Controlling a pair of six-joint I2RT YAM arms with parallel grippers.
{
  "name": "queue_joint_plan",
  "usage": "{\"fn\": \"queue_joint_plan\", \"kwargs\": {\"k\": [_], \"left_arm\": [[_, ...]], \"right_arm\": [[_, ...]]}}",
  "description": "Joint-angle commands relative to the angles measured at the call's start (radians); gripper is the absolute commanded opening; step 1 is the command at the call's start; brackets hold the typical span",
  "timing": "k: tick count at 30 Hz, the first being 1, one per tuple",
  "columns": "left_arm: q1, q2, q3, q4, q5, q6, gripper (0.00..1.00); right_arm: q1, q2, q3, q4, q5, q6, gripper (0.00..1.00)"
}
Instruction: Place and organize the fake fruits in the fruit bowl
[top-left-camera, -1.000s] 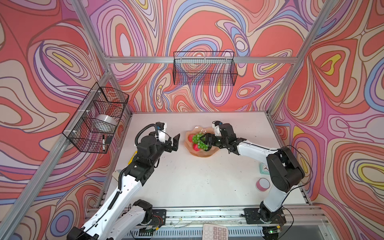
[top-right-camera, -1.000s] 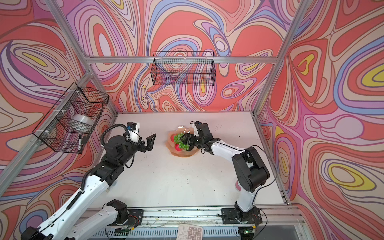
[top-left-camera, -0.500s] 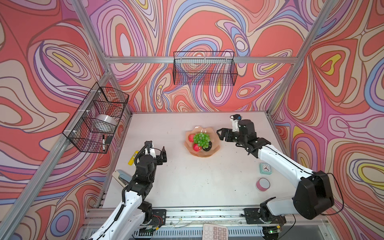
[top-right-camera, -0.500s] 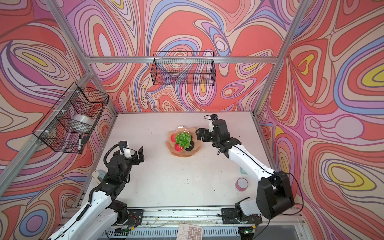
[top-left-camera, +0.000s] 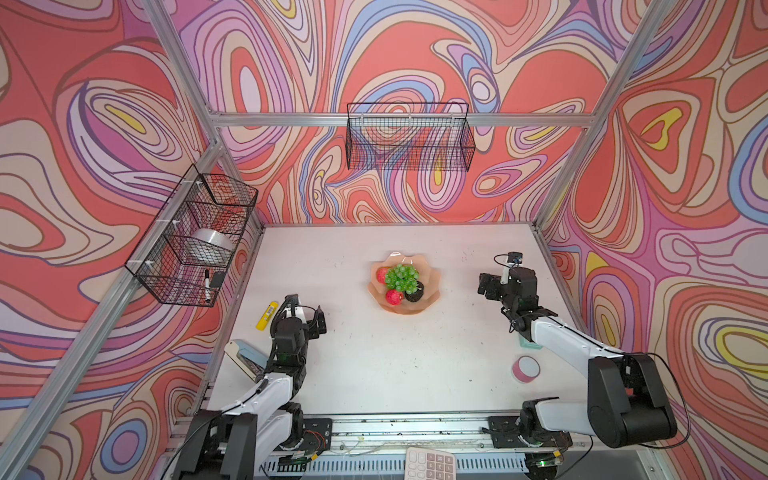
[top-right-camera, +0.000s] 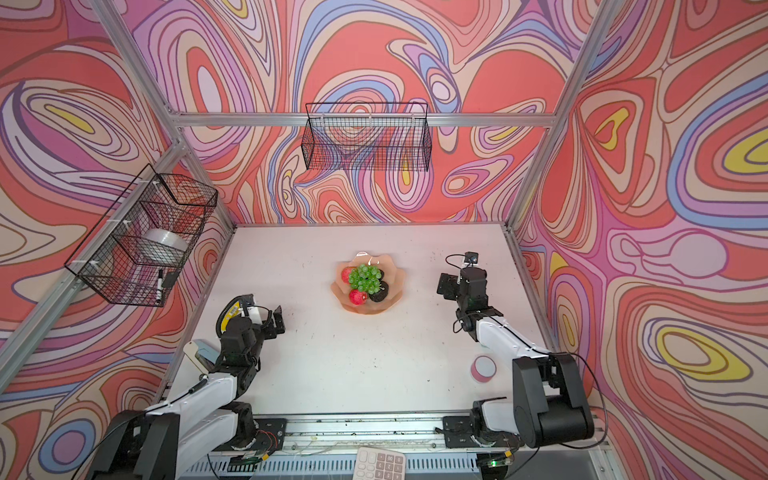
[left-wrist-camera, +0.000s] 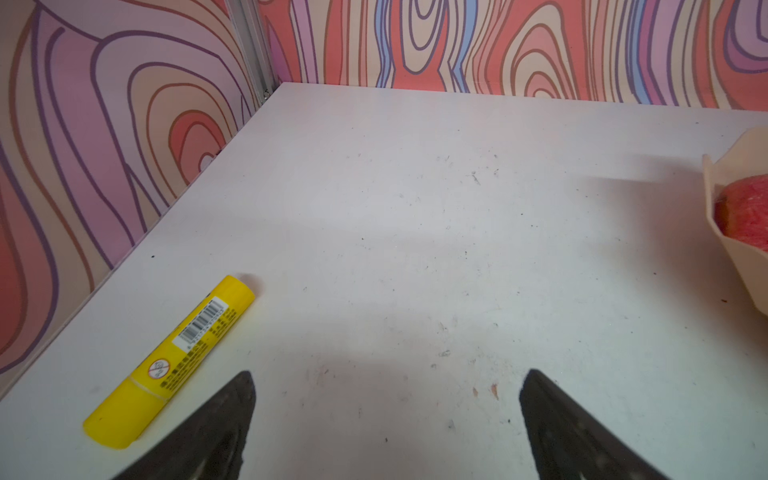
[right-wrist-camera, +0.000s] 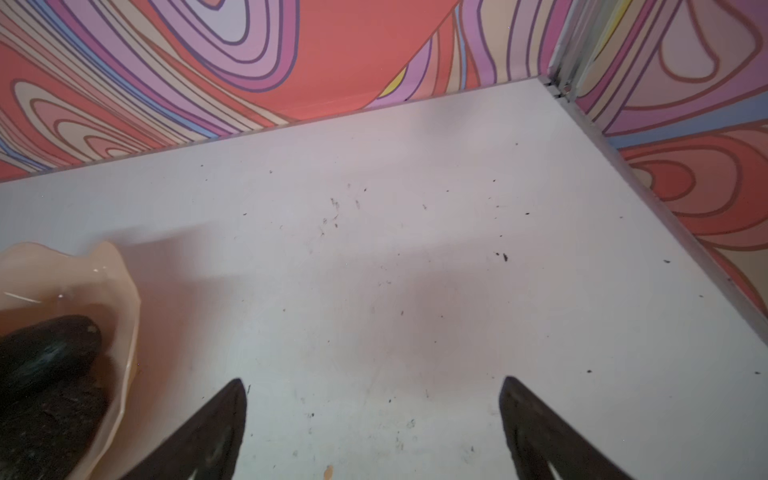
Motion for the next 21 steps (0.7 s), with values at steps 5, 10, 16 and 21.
{"fn": "queue_joint_plan", "kwargs": {"k": [5, 10, 16, 21], "left_arm": [[0.038, 0.169, 0.127, 0.12, 0.108, 0.068, 1.0], [0.124, 0.388, 0.055, 0.496, 0.172, 0.017, 1.0], [0.152, 0.424, 0.113, 0.418, 0.196, -0.012, 1.0], [0.151, 0.426, 0.116, 0.415, 0.204, -0.009, 1.0]], "right_arm": [[-0.038, 0.141, -0.106, 0.412, 0.032, -0.093, 0.98], [-0.044, 0.217, -0.111, 0.501, -0.008, -0.136, 0.98], [-0.046, 0.291, -0.188, 0.73, -0.032, -0.168, 0.98], [-0.046, 0.355, -0.201, 0.809, -0.024, -0.167, 0.98]]}}
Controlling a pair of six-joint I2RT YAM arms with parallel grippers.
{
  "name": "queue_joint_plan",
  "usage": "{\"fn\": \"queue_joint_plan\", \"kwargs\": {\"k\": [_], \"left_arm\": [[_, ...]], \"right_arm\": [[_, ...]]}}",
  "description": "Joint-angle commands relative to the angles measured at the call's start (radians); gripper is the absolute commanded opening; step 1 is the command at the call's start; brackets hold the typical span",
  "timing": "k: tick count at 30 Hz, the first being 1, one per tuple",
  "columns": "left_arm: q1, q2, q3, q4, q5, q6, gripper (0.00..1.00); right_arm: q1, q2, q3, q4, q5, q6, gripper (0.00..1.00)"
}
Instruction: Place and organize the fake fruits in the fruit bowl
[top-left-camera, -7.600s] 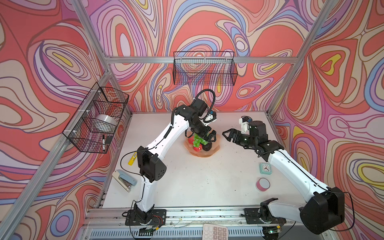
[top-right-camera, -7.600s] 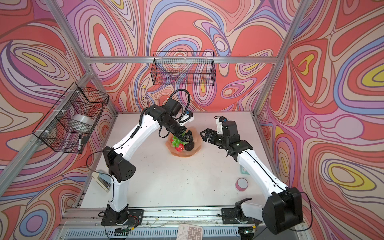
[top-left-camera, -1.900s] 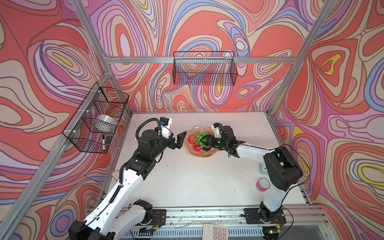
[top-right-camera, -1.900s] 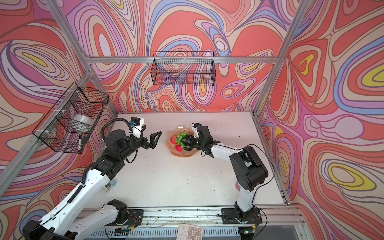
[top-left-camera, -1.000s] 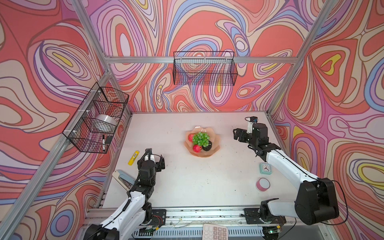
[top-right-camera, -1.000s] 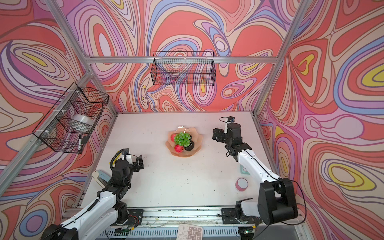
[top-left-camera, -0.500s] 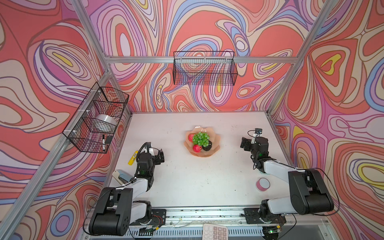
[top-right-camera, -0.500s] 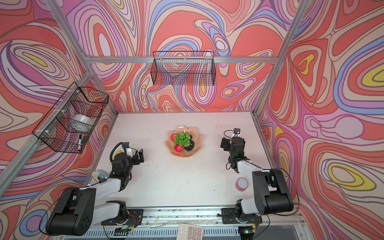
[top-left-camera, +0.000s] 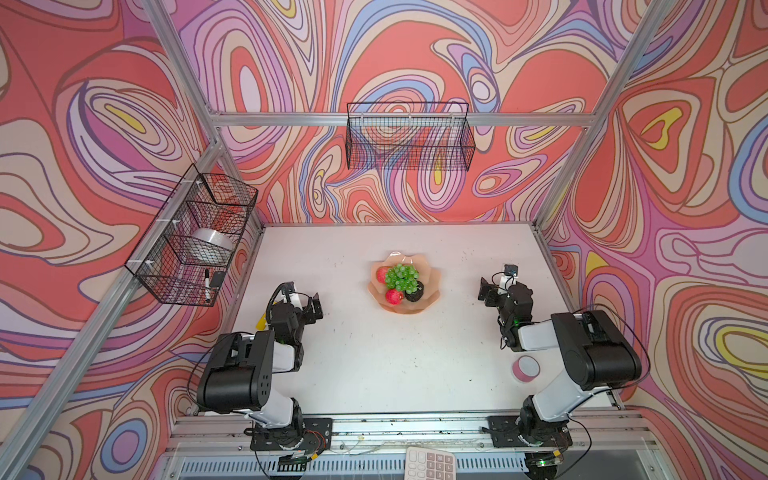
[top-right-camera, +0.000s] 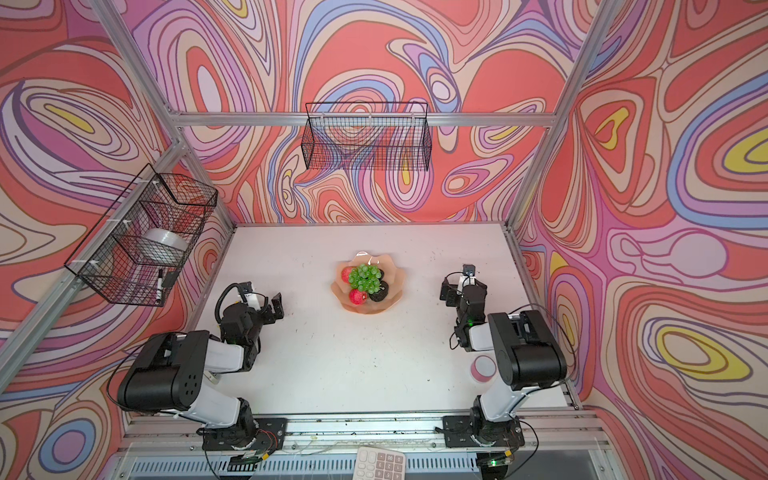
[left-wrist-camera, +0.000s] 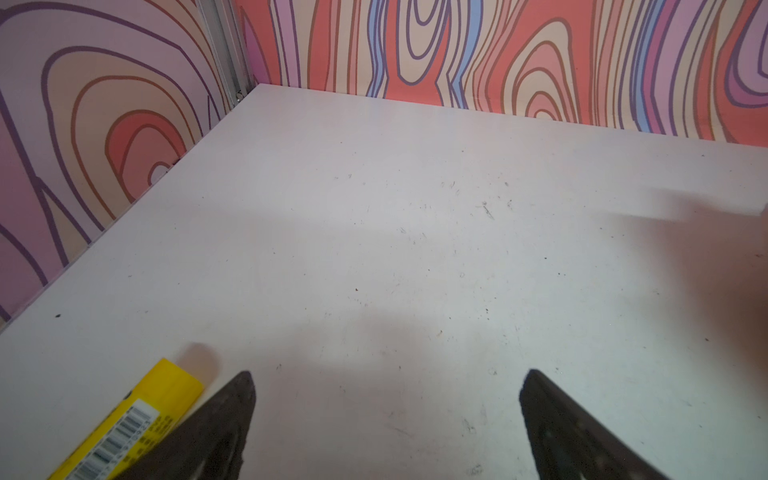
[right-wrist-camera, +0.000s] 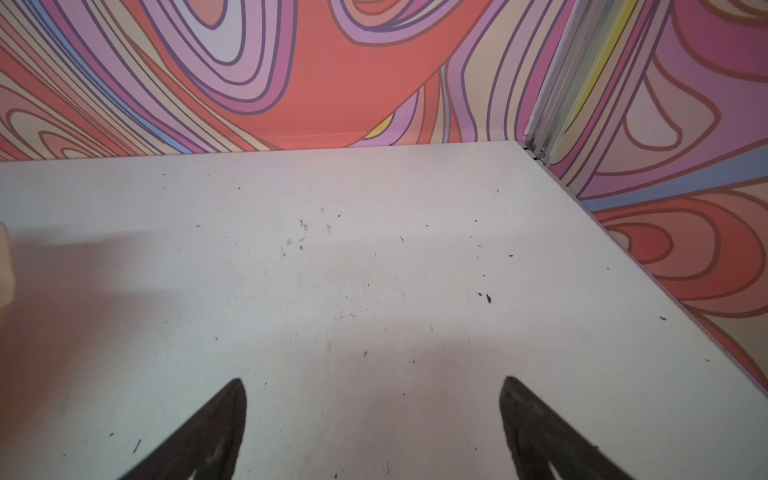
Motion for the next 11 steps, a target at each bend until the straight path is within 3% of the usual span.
{"fn": "queue_joint_plan", "kwargs": {"k": [1, 4, 11], "left_arm": [[0.003, 0.018, 0.027, 0.057, 0.052, 0.006, 1.0], [-0.002, -0.006, 0.1, -0.127, 0.105, 0.04, 1.0], [-0.035, 0.005, 0.133, -0.17, 0.065, 0.067, 1.0]], "right_arm": [[-0.006, 0.016, -0.021, 0.123, -0.002, -0.014, 0.98], [-0.006, 0.017, -0.028, 0.138, 0.005, -0.012, 0.98], [-0.006, 0.02, -0.033, 0.155, 0.01, -0.012, 0.98]]}}
